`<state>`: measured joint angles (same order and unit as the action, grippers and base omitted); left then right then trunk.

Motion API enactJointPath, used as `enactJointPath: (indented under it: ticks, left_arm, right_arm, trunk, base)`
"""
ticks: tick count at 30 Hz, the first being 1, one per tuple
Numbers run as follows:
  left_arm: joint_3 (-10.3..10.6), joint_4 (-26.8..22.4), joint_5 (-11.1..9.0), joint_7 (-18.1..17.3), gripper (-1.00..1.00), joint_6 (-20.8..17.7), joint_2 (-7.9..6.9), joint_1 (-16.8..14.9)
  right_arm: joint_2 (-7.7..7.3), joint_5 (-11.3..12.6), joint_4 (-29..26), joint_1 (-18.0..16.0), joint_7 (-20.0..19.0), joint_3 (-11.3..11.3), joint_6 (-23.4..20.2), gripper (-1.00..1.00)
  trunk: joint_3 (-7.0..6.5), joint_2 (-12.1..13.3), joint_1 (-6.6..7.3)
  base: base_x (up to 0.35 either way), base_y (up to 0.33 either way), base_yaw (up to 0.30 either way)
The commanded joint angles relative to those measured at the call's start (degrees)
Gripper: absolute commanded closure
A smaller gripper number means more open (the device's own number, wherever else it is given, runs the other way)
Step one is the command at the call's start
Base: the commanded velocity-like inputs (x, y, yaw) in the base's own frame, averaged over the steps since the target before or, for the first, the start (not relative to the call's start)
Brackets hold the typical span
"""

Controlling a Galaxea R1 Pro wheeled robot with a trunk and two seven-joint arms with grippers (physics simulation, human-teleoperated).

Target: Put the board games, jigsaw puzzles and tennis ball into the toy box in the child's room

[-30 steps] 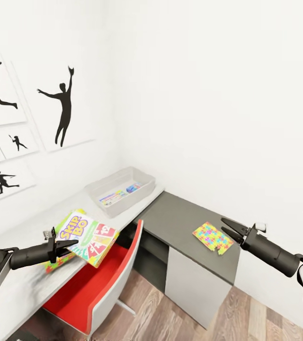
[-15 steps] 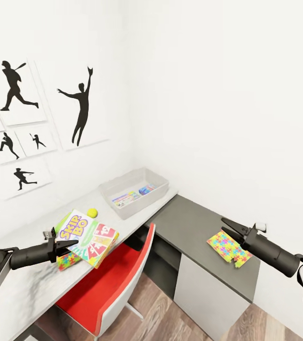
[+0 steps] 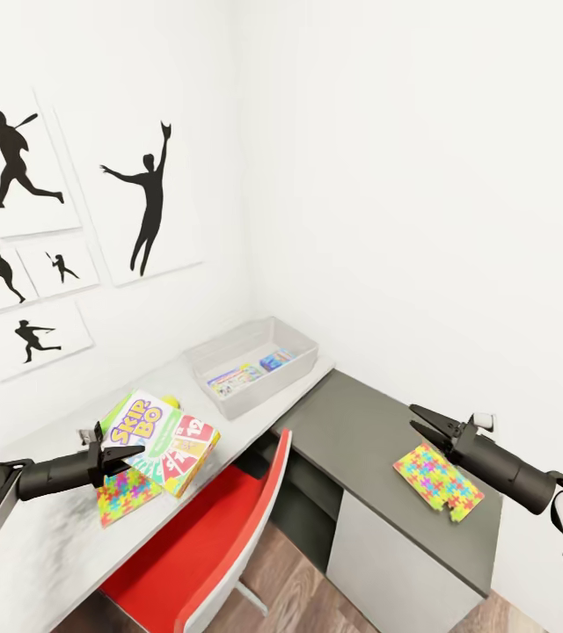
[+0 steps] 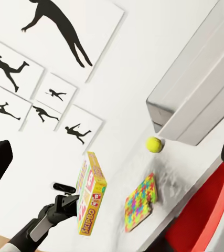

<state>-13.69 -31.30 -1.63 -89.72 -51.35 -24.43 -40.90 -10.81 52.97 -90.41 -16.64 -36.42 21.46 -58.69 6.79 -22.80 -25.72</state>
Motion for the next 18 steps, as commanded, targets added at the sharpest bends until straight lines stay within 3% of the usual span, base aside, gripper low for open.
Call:
enactJointPath:
  ticks: [1, 7, 18]
  left_arm:
    - [-0.02, 0.01, 0.04, -0.28, 1.0, -0.6, 0.0, -0.06]
    - [-0.02, 0.01, -0.02, -0.28, 1.0, -0.6, -0.08, -0.06]
    - [0.06, 0.01, -0.04, -0.28, 1.0, -0.57, -0.09, -0.06]
  right_arm:
    - [0.0, -0.24, -0.02, -0.06, -0.33, 0.06, -0.29, -1.0]
    - [0.0, -0.27, -0.03, -0.06, -0.25, -0.01, -0.36, -1.0]
    - [-0.01, -0.24, -0.03, -0.06, -0.31, -0.02, -0.37, -1.0]
  trunk:
    - [0.12, -0.12, -0.06]
    - [0.15, -0.12, -0.06]
    - [0.57, -0.12, -0.06]
  base:
    - [0.27, 0.0, 0.196]
    - [0.168, 0.0, 0.264]
    - [0.017, 0.0, 0.272]
